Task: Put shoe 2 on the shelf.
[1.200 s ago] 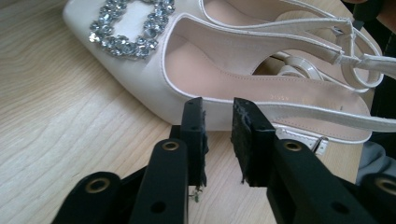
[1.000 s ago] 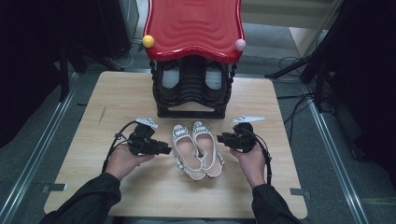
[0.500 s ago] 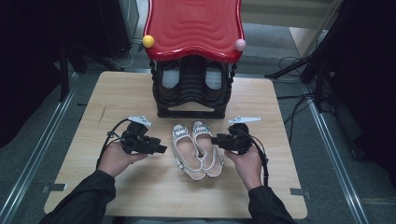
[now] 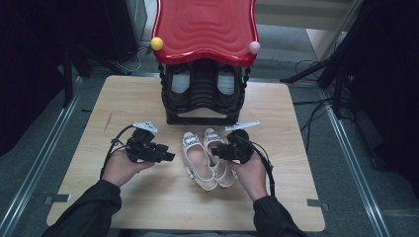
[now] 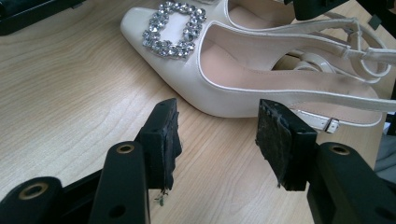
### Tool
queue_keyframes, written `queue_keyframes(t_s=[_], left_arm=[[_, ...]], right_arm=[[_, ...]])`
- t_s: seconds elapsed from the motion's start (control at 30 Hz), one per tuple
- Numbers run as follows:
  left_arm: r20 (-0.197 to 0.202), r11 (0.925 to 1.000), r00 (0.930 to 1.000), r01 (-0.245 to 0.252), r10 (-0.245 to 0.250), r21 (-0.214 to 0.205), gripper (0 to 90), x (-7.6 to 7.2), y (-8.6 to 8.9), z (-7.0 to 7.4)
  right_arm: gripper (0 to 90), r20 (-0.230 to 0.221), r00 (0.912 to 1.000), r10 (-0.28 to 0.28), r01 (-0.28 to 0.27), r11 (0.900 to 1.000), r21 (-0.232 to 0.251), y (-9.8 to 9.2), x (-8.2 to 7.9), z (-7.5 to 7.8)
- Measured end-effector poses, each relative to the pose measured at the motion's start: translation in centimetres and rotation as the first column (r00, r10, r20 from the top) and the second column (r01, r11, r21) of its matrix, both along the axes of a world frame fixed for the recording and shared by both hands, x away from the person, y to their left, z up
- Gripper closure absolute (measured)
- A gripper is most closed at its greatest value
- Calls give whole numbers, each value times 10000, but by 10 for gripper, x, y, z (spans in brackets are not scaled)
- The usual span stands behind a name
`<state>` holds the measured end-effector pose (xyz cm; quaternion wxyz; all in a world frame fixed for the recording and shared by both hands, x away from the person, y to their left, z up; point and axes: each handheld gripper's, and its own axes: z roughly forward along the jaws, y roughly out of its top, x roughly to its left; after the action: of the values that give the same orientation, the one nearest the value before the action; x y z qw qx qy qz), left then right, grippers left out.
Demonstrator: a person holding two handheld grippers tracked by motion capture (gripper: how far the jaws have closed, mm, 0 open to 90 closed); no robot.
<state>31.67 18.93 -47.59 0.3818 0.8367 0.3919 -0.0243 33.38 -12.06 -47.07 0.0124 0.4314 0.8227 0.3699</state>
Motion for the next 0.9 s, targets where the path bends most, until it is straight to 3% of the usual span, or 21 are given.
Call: queue_keyframes(t_s=[0.23,0.37,0.43,0.6,0.7,0.9], left_arm=[[224,10000,9997,-30,31,-40,492,1,3,2],[283,10000,9996,-52,51,41,493,1,4,2],[281,10000,9996,-54,53,51,493,1,4,2],[285,10000,9996,31,-33,69,490,1,3,2],[413,9998,9991,114,-121,156,490,1,2,3],[400,9999,9991,139,-140,38,492,1,5,4]], right_arm=[[656,-450,9983,362,-383,9982,-460,19,8,4],[658,-869,9948,529,-618,9928,-1023,31,11,1],[657,-1144,9923,482,-637,9887,-1357,35,12,-3],[682,-1681,9854,272,-522,9879,-1463,38,14,-6],[685,-2019,9792,197,-578,9812,-1842,41,15,-7],[702,-2292,9733,78,-607,9725,-2247,43,15,-11]])
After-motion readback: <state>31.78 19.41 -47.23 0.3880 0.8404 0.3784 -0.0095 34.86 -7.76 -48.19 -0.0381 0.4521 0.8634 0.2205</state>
